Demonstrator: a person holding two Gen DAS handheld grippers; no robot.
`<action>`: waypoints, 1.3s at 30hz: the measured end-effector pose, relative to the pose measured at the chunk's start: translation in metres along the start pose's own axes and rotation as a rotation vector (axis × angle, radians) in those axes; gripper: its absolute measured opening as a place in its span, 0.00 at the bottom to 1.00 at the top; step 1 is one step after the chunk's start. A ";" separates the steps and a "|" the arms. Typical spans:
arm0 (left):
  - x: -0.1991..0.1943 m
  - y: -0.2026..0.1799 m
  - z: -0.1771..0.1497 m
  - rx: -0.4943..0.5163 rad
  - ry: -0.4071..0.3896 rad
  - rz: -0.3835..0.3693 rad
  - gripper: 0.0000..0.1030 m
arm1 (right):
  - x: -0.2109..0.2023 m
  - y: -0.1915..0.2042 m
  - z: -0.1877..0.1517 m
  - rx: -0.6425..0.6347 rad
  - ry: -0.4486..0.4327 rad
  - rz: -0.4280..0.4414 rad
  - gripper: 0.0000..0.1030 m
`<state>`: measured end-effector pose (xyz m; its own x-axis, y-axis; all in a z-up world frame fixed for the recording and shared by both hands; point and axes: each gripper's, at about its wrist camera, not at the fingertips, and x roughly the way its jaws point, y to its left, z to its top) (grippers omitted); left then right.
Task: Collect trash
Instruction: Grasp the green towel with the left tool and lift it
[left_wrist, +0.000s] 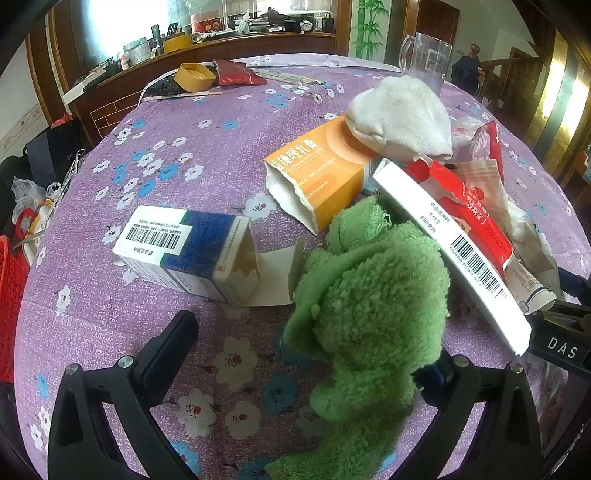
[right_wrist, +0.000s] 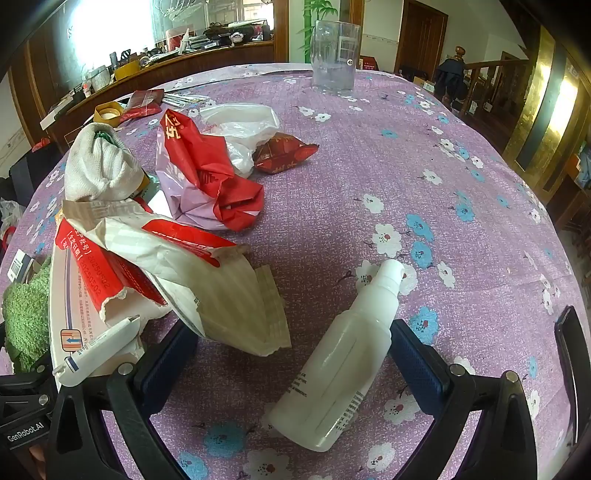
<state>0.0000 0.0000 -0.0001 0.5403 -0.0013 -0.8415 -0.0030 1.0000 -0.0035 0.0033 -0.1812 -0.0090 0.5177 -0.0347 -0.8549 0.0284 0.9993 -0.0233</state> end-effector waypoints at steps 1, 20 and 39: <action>0.000 0.000 0.000 0.001 -0.001 0.001 1.00 | 0.000 0.000 0.000 -0.001 0.001 -0.001 1.00; -0.099 0.019 -0.042 0.055 -0.194 -0.079 1.00 | -0.101 -0.004 -0.042 -0.053 -0.137 0.058 1.00; -0.189 0.070 -0.135 -0.014 -0.585 0.134 1.00 | -0.204 0.033 -0.137 -0.080 -0.481 -0.082 0.98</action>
<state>-0.2154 0.0701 0.0859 0.9078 0.1317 -0.3982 -0.1121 0.9911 0.0723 -0.2185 -0.1397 0.0933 0.8533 -0.0957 -0.5125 0.0295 0.9903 -0.1358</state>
